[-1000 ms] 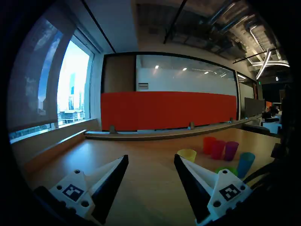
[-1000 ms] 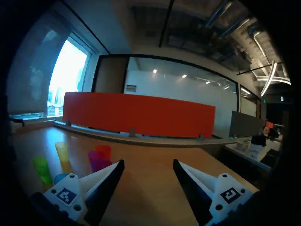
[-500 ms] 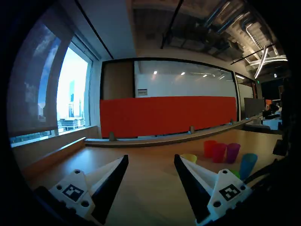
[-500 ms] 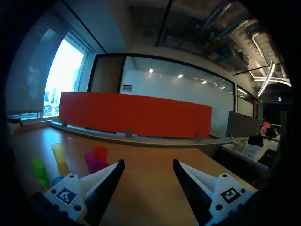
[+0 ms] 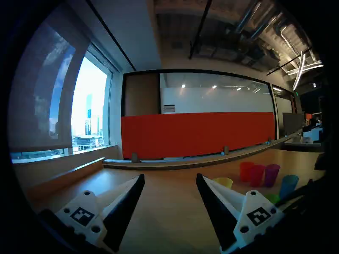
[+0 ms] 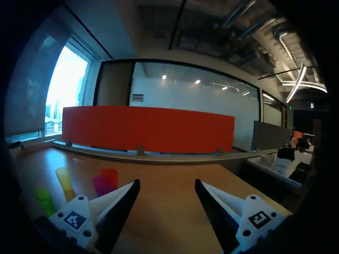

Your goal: Pour water

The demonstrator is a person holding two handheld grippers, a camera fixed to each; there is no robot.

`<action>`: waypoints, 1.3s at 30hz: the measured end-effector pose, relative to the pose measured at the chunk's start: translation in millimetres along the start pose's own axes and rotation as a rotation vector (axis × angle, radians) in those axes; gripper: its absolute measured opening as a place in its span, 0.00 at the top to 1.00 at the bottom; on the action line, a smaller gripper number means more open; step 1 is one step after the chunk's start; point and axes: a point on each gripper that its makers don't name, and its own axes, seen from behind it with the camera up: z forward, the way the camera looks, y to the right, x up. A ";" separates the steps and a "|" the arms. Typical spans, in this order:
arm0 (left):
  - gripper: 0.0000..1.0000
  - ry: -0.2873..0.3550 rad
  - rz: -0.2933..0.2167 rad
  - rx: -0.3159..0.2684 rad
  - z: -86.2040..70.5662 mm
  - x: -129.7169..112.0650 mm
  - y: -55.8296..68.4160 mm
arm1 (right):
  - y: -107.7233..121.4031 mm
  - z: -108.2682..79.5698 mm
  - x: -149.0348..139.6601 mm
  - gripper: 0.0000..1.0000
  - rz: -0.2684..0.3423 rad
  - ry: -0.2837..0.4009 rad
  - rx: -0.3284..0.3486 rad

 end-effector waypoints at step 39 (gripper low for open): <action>0.10 -0.014 -0.044 0.060 8.7 -36.5 -3.1 | -8.0 -1.8 6.2 0.00 -0.009 -0.014 -0.004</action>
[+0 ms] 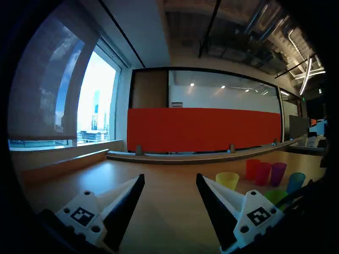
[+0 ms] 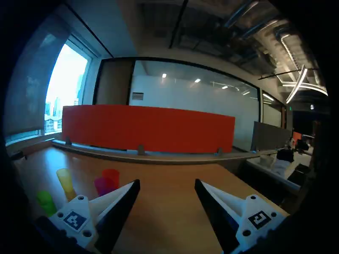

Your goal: Pour water

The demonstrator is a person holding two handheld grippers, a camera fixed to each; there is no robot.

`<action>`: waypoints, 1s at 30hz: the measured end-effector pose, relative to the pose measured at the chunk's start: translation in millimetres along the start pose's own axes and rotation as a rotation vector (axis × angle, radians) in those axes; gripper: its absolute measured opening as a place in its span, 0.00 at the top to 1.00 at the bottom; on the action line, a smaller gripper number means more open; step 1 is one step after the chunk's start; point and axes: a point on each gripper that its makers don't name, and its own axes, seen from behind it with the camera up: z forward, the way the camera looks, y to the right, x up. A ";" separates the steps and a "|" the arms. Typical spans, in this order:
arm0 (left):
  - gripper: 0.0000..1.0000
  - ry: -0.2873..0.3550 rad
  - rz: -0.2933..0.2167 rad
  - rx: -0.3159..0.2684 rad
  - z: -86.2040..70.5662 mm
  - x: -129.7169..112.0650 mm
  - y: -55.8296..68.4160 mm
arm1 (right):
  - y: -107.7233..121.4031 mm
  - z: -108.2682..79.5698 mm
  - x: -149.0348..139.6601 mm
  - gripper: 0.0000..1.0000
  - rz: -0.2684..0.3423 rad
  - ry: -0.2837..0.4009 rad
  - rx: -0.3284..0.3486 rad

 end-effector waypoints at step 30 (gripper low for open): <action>0.10 -0.062 0.011 -0.009 8.2 -15.5 3.6 | 3.1 -3.0 -1.6 0.00 0.003 0.002 -0.001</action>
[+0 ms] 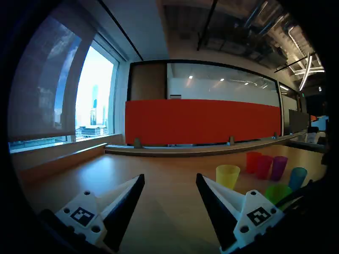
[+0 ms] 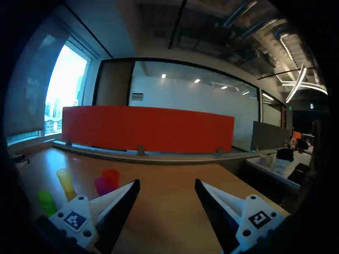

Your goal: Pour water

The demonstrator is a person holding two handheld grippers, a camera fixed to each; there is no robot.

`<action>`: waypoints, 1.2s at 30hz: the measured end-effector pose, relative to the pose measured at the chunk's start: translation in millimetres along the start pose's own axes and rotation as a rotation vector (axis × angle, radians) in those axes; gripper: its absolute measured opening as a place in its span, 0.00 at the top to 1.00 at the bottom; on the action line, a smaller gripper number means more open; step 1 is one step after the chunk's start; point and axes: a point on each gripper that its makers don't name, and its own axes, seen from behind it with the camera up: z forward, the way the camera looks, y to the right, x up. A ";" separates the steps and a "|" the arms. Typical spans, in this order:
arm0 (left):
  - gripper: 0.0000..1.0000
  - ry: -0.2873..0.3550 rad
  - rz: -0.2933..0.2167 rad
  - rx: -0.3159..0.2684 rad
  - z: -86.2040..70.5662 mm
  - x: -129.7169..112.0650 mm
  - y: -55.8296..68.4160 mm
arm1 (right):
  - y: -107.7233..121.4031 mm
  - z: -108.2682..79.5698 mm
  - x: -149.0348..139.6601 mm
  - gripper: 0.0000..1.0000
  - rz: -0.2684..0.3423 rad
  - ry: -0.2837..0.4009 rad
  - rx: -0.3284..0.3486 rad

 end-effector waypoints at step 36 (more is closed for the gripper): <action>0.10 -0.005 0.003 0.001 0.0 -2.1 0.1 | 1.0 -6.9 10.5 0.00 -0.016 0.075 0.024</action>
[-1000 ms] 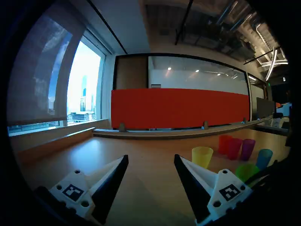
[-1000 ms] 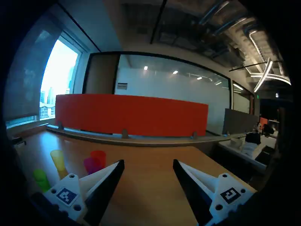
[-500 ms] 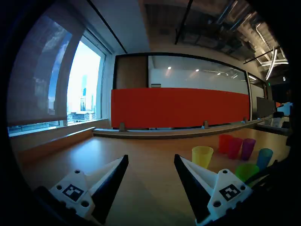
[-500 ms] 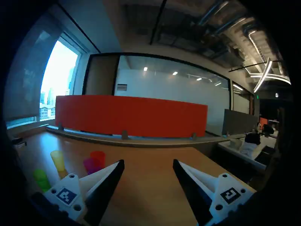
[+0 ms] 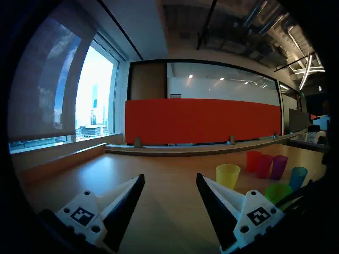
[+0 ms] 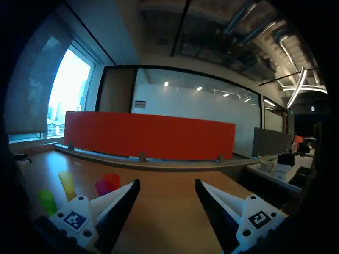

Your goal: Pour water

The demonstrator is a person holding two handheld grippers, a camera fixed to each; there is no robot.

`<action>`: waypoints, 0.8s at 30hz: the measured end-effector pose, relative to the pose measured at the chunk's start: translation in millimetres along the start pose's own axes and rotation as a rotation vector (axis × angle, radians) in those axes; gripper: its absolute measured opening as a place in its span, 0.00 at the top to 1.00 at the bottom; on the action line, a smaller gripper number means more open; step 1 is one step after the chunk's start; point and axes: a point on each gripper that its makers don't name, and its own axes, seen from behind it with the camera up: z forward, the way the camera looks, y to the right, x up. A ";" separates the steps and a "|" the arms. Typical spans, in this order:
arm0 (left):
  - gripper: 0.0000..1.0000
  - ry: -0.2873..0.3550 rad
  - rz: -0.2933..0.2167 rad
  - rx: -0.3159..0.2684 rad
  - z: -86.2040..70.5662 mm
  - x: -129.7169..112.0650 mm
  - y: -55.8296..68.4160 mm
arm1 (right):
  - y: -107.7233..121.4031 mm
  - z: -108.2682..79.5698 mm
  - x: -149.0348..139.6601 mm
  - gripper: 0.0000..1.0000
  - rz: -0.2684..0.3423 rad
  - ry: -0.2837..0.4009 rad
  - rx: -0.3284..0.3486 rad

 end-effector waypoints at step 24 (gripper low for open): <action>0.10 0.000 0.000 0.000 0.1 0.2 -0.7 | -2.0 23.1 -41.2 0.00 0.015 0.037 0.012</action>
